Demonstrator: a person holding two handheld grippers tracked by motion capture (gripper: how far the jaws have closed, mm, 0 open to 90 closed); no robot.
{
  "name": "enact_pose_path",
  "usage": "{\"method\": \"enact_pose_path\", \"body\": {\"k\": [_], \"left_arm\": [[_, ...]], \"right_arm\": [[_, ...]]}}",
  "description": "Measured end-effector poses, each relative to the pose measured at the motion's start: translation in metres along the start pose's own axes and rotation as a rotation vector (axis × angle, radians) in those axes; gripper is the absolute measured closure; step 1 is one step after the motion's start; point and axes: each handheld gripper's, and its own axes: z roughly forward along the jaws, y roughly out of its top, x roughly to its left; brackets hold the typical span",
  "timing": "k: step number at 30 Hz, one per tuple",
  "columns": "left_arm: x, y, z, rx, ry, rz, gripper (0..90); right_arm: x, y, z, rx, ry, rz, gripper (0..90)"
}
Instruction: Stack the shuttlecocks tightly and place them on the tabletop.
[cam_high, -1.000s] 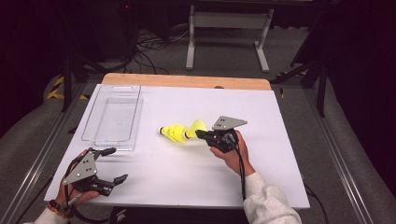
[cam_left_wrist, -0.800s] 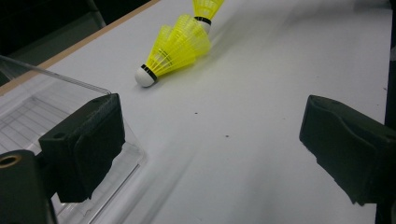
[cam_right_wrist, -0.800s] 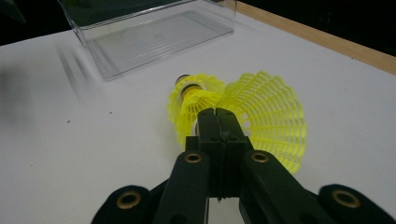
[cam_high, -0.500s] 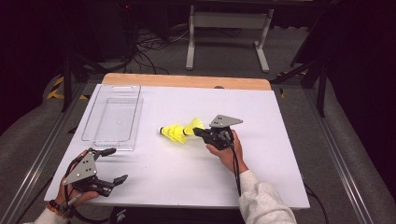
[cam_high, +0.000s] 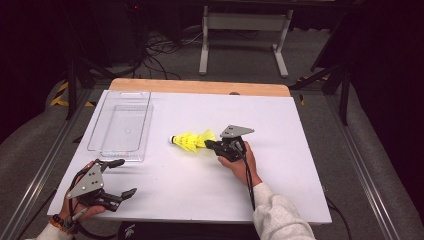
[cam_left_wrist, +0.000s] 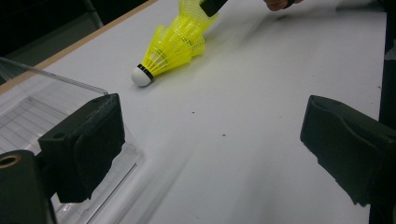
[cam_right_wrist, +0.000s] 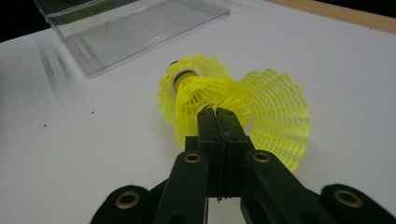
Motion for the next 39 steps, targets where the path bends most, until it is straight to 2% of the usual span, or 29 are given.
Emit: {"method": "enact_pose_path", "body": {"k": [5,7,11,14,17,19,22,23,24,28,29,32,36,39], "left_arm": [[0.000,0.000,0.000,0.000,-0.001,-0.001,7.3],[0.000,0.000,0.000,0.002,-0.003,-0.002,7.3],[0.000,0.000,0.000,0.004,-0.001,0.007,7.3],[0.000,0.000,0.000,0.002,0.002,0.003,7.3],[0.000,0.000,-0.001,0.001,0.001,0.003,7.3],[0.000,0.000,0.000,0.001,0.002,0.003,7.3],[0.000,0.000,0.000,0.001,0.002,0.002,7.3],[0.000,0.000,0.000,0.001,0.003,0.002,7.3],[0.000,0.000,0.000,0.002,0.003,0.003,7.3],[0.000,0.000,0.000,0.005,-0.005,0.004,8.1],[0.000,0.000,0.001,0.004,-0.006,-0.001,8.1],[0.000,0.000,0.001,0.005,-0.006,0.002,8.0],[0.000,0.000,0.001,0.003,-0.006,-0.002,7.9],[0.000,0.000,0.002,0.002,-0.009,-0.004,7.9]], "right_arm": [[-0.001,-0.007,0.005,0.096,0.014,-0.021,84.7],[-0.001,-0.007,0.006,0.105,0.012,-0.024,83.6],[-0.001,-0.010,0.010,0.162,0.023,-0.035,78.5],[-0.001,-0.011,0.013,0.189,0.027,-0.039,70.0],[-0.001,-0.011,0.011,0.181,0.033,-0.040,69.6],[0.000,-0.007,0.008,0.163,0.027,-0.054,73.2],[0.001,-0.004,0.006,0.141,0.022,-0.058,82.0],[0.001,-0.004,0.006,0.141,0.022,-0.058,82.0],[0.002,-0.003,0.006,0.143,0.026,-0.065,89.0],[0.005,-0.001,0.007,0.143,0.025,-0.080,90.0],[0.006,0.000,0.006,0.127,0.013,-0.087,90.0],[0.009,0.004,0.005,0.091,0.012,-0.081,90.0],[0.014,0.006,0.007,0.071,0.016,-0.081,90.0],[0.014,0.006,0.009,0.058,0.013,-0.064,90.0]]}}
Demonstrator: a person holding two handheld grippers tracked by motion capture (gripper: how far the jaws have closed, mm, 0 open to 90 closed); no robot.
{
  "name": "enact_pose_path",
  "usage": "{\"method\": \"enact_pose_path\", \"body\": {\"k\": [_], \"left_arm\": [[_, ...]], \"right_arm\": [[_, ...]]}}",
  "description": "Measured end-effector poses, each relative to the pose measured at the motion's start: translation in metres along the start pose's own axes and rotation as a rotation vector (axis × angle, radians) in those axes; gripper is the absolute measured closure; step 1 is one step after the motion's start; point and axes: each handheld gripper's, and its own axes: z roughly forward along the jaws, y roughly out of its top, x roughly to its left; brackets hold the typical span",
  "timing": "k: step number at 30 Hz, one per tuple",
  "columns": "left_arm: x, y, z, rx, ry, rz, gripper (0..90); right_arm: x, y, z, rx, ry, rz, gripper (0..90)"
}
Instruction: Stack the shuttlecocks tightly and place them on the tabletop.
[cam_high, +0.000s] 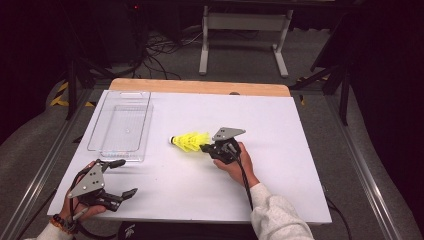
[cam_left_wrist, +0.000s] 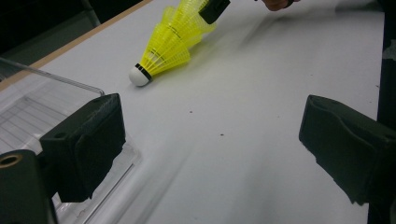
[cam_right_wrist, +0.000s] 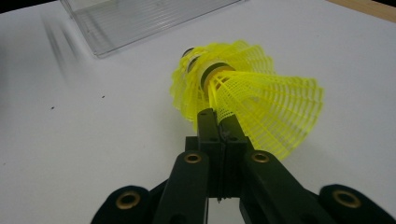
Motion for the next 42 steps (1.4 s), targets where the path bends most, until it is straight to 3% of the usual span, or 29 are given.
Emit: {"method": "enact_pose_path", "body": {"k": [15,24,32,38,42], "left_arm": [[0.000,0.000,0.000,0.005,-0.004,0.003,7.9],[0.000,0.000,0.000,0.004,-0.004,0.003,7.9],[0.000,0.000,-0.001,-0.002,-0.001,0.004,7.9],[0.000,0.000,-0.001,0.000,-0.003,0.008,7.8],[-0.001,0.001,-0.001,-0.006,-0.001,0.004,7.8]], "right_arm": [[-0.001,-0.004,0.019,0.049,0.042,0.004,86.7],[0.000,-0.005,0.020,0.073,0.011,-0.003,63.8],[0.005,-0.002,0.016,0.079,-0.002,-0.036,51.3],[0.009,0.000,0.008,0.047,-0.024,-0.054,41.2],[0.010,-0.001,0.009,0.070,-0.025,-0.048,30.9]]}}
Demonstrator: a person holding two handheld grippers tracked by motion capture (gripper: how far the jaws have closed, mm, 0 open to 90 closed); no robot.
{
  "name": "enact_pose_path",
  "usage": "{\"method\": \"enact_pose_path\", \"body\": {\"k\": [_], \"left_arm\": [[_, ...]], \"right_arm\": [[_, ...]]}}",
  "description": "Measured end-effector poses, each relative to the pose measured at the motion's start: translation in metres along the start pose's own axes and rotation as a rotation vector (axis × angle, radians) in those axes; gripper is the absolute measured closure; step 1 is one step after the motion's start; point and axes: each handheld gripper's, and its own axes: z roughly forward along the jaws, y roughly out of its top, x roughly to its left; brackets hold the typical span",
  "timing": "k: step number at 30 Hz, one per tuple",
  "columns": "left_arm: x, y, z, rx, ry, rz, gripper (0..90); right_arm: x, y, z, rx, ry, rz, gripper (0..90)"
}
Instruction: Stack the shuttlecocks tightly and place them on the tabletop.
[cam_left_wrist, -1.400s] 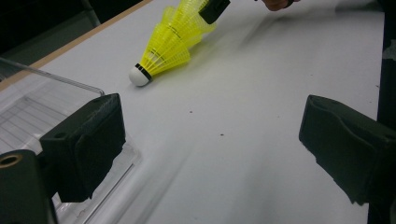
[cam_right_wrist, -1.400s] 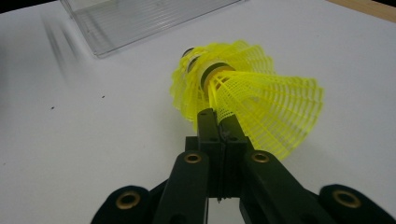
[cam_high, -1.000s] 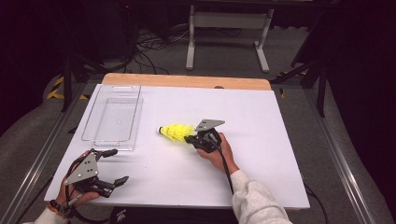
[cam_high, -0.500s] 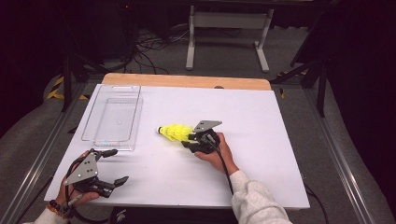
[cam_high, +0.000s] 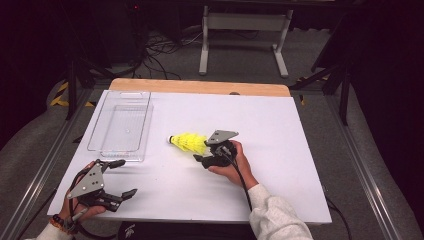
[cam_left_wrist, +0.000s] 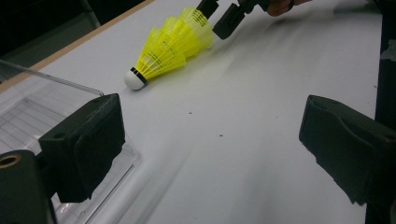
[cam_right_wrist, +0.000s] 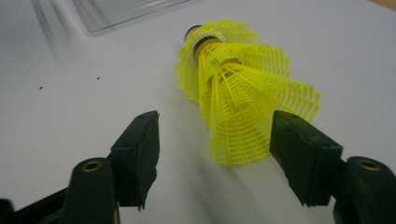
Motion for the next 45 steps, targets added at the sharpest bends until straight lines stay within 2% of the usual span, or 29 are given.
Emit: {"method": "enact_pose_path", "body": {"k": [2,5,6,9,17,27,40,42,45], "left_arm": [[0.000,0.000,0.000,0.004,0.000,0.004,7.7],[0.000,0.000,0.000,-0.001,-0.001,0.000,7.7],[0.000,0.000,0.000,0.000,0.002,0.004,7.7],[0.000,0.000,0.000,-0.002,0.000,0.000,7.7],[0.000,0.000,0.000,-0.003,0.001,0.001,7.7],[0.000,0.000,0.001,-0.001,0.003,-0.002,7.7],[0.000,0.000,0.001,0.005,0.013,-0.004,8.3],[0.000,0.001,0.001,0.007,0.014,-0.002,8.3],[0.000,0.000,0.002,0.008,0.015,-0.004,8.4]], "right_arm": [[0.001,0.000,0.003,0.008,-0.017,0.015,19.8],[0.003,0.001,0.008,0.021,-0.010,0.027,18.4],[0.006,0.001,0.012,0.032,0.001,0.020,18.4],[0.009,0.003,0.016,0.034,-0.004,0.018,16.3],[0.013,0.007,0.017,0.022,-0.014,0.005,16.2],[0.017,0.013,0.017,0.007,-0.001,-0.007,18.8],[0.023,0.016,0.034,0.013,0.017,0.030,21.4],[0.024,0.016,0.036,0.009,0.025,0.050,20.7],[0.025,0.016,0.039,0.013,0.015,0.071,24.8]]}}
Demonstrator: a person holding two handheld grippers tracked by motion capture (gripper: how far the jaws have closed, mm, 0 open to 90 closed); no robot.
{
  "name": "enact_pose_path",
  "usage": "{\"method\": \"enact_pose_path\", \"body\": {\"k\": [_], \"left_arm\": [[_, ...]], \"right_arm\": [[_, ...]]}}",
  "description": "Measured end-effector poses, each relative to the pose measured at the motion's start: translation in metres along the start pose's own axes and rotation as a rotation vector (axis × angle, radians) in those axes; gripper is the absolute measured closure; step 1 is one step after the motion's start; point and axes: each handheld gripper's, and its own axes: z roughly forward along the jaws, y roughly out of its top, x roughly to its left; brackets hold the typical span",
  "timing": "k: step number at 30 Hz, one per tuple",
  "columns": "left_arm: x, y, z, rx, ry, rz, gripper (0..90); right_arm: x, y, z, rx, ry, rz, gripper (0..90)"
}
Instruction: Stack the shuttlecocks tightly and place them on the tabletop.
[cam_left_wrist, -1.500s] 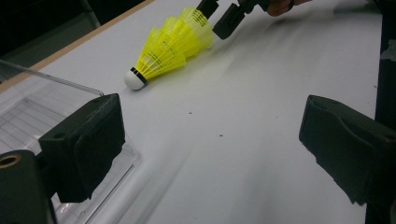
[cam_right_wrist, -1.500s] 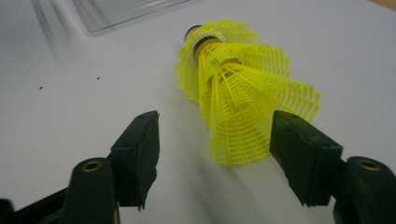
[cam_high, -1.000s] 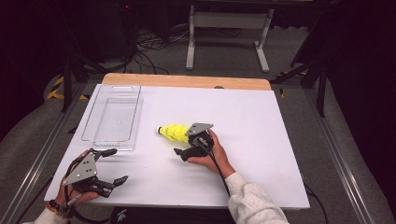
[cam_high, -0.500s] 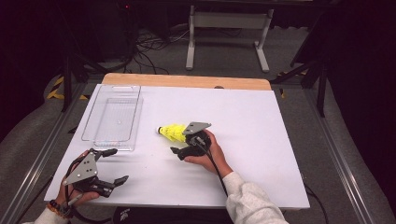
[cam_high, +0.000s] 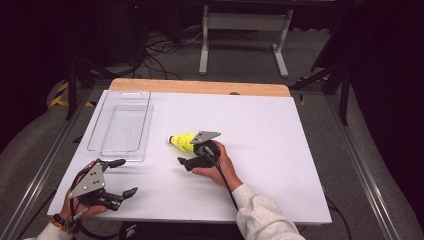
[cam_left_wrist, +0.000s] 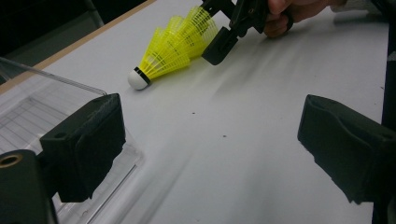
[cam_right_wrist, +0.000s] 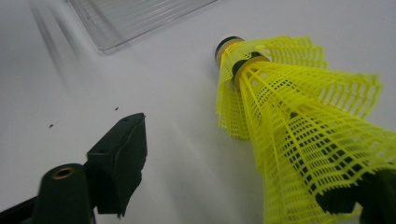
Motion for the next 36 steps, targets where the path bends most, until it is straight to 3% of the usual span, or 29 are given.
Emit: {"method": "enact_pose_path", "body": {"k": [3,8,11,20,21,25,30,36], "left_arm": [[0.000,0.000,0.000,0.000,-0.001,-0.002,8.5],[0.000,0.000,0.001,0.005,-0.002,-0.003,8.5],[0.000,0.000,0.001,0.004,-0.001,-0.004,8.5],[0.000,0.000,0.001,0.006,-0.003,-0.005,8.4],[0.000,0.000,0.001,0.007,-0.004,-0.005,8.4],[0.000,0.000,0.002,0.006,-0.006,-0.008,8.4],[0.001,0.000,0.002,0.007,-0.005,-0.009,8.4],[0.001,-0.001,0.002,0.005,-0.004,-0.014,8.3]], "right_arm": [[0.001,0.000,0.003,-0.006,-0.041,0.029,27.5],[0.002,0.001,0.006,-0.012,-0.068,0.068,30.8],[0.002,0.003,0.007,-0.028,-0.070,0.081,35.6],[0.006,0.012,0.015,-0.023,-0.157,0.116,54.0],[0.006,0.012,0.015,-0.023,-0.157,0.116,54.0],[0.008,0.014,0.016,-0.008,-0.211,0.101,71.8],[0.008,0.013,0.017,-0.006,-0.215,0.089,78.2],[0.009,0.013,0.017,-0.009,-0.228,0.069,79.9]]}}
